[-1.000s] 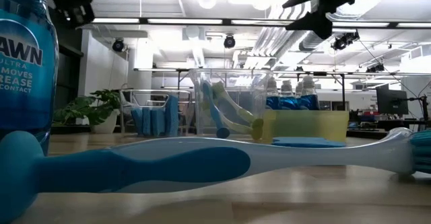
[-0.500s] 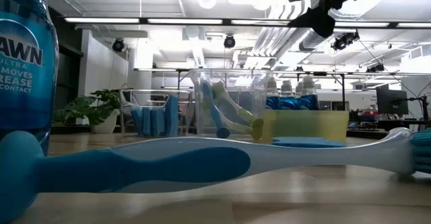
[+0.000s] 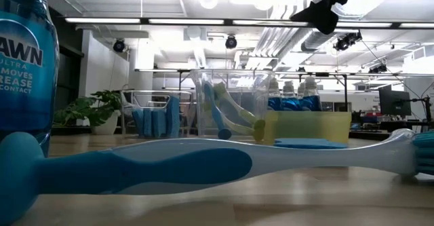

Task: Pick & Place Kitchen Sink Supplies
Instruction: Put the dishwashing liquid into the yellow bin

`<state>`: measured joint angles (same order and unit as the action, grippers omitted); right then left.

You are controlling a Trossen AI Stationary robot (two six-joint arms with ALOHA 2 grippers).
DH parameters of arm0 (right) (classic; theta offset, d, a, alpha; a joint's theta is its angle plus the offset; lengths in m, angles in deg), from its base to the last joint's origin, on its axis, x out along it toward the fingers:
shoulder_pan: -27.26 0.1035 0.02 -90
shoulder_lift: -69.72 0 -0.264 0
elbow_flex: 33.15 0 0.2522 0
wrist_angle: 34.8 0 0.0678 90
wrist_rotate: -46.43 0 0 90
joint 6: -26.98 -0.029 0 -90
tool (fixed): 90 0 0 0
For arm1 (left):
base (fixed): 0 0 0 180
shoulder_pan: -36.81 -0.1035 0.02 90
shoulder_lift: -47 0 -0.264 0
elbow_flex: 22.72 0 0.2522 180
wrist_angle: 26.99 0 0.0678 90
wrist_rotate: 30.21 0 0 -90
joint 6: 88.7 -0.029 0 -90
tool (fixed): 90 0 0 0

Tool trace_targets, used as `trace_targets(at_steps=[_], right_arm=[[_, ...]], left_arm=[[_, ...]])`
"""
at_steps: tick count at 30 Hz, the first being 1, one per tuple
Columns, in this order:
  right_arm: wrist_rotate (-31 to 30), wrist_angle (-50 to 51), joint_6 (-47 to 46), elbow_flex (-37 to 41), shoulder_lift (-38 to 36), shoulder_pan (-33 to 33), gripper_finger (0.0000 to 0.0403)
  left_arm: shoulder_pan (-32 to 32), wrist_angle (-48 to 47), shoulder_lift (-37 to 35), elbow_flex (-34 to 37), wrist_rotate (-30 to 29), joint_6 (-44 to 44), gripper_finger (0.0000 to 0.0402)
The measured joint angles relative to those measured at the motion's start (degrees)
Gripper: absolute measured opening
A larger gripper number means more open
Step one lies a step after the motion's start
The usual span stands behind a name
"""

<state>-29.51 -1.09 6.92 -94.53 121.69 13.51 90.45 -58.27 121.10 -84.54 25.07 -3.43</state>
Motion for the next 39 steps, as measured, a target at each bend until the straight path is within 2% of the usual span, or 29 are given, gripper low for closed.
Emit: trace_targets(at_steps=[5,10,14,19,24,28,31,39], right_arm=[[0.0,0.6,0.0,0.0,0.0,1.9,0.0287],[-0.1,1.2,-0.3,0.0,0.0,3.7,0.0287],[-0.2,1.3,-0.3,0.0,0.0,5.0,0.0287],[-0.6,2.2,-0.4,0.0,0.0,6.4,0.0287],[-1.9,5.1,-0.7,0.0,0.0,7.7,0.0287],[-4.1,7.6,-0.7,0.0,0.0,8.9,0.0287],[-4.5,8.4,-0.7,0.0,0.0,9.7,0.0287],[-4.6,8.5,-1.8,0.0,0.0,11.0,0.0287]], left_arm=[[-0.5,-11.2,2.9,-8.3,0.1,4.9,0.0209],[-0.9,-21.0,3.5,-17.0,1.7,5.5,0.0209],[-3.5,-24.9,3.8,-21.7,7.7,5.0,0.0209],[-8.8,-26.0,5.3,-24.0,16.2,5.1,0.0209],[-14.6,-26.6,9.4,-26.3,27.9,5.1,0.0209],[-17.5,-31.8,13.4,-29.6,34.0,5.0,0.0209],[-18.2,-35.7,15.9,-32.6,35.6,5.0,0.0209],[-18.4,-36.2,18.1,-37.4,35.3,4.7,0.0209]])
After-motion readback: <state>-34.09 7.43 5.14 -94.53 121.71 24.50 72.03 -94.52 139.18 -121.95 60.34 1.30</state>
